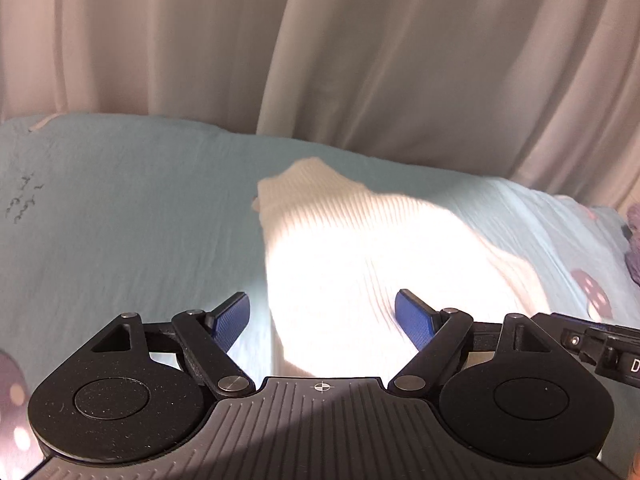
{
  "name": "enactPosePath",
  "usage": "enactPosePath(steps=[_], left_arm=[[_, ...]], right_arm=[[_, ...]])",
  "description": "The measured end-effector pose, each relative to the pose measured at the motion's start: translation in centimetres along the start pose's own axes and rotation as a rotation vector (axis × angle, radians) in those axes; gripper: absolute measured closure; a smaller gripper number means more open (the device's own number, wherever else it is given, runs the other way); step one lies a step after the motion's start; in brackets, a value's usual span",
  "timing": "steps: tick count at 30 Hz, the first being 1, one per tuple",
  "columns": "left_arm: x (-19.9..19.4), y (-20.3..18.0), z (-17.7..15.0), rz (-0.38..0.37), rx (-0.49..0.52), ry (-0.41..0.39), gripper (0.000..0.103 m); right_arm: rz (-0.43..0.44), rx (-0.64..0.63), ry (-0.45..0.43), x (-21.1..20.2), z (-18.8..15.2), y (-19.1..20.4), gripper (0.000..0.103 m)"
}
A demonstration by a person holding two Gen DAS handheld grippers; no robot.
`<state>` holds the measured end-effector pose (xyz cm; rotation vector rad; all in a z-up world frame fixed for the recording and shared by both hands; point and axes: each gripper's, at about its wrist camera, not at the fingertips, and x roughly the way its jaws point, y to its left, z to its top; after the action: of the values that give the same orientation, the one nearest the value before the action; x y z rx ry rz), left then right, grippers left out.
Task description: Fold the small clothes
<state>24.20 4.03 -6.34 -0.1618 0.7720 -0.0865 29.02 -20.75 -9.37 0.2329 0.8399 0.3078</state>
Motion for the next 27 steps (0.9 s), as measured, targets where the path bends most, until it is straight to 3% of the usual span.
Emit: enactPosePath(steps=[1, 3, 7, 8, 9, 10, 11, 12, 15, 16, 19, 23, 25, 27], left_arm=[[-1.2, 0.3, -1.0, -0.011, 0.002, 0.009, 0.018], [-3.4, 0.7, -3.1, -0.045, 0.019, 0.073, 0.018], [-6.6, 1.2, -6.5, -0.112, 0.017, 0.136, 0.019], [-7.0, 1.1, -7.0, -0.12, 0.035, 0.138, 0.019], [-7.0, 0.6, -7.5, -0.12, 0.069, 0.142, 0.019], [-7.1, 0.2, -7.9, -0.1, 0.099, 0.144, 0.019], [-7.0, -0.2, -7.9, -0.071, 0.121, 0.143, 0.019], [-6.9, -0.5, -8.1, -0.05, 0.133, 0.143, 0.019], [-6.2, -0.3, -8.0, 0.023, 0.117, 0.14, 0.019], [-6.2, -0.2, -7.9, 0.045, 0.106, 0.128, 0.019], [-6.0, 1.1, -7.9, 0.123, 0.029, 0.145, 0.017], [-7.6, 2.5, -7.4, 0.086, -0.043, 0.209, 0.021], [-9.5, 2.4, -6.5, 0.054, -0.049, 0.162, 0.02], [-10.6, 1.9, -5.7, 0.033, -0.04, 0.099, 0.018]], right_arm=[[-0.012, 0.0, -0.004, -1.0, -1.1, -0.3, 0.067], [-0.03, 0.038, 0.02, -2.1, -2.6, -1.3, 0.049], [0.114, 0.156, 0.096, -2.3, -4.9, -2.4, 0.05], [0.119, 0.16, 0.089, -2.1, -5.0, -2.3, 0.056], [0.128, 0.157, 0.075, -1.9, -5.0, -2.0, 0.072], [0.116, 0.15, 0.064, -1.7, -4.9, -1.6, 0.078], [0.085, 0.127, 0.054, -1.9, -4.7, -1.0, 0.093], [0.088, 0.116, 0.053, -1.8, -4.5, -0.7, 0.095], [0.283, 0.247, 0.052, -2.8, -4.4, -1.6, 0.096], [0.285, 0.271, 0.063, -2.8, -4.5, -1.9, 0.096], [0.079, 0.19, 0.139, -1.3, -5.2, -2.2, 0.096], [0.048, 0.124, 0.088, -4.0, -4.7, -1.3, 0.094], [-0.011, 0.023, 0.029, -5.1, -4.2, 0.1, 0.093], [0.001, -0.043, -0.007, -5.6, -4.1, 1.3, 0.092]])
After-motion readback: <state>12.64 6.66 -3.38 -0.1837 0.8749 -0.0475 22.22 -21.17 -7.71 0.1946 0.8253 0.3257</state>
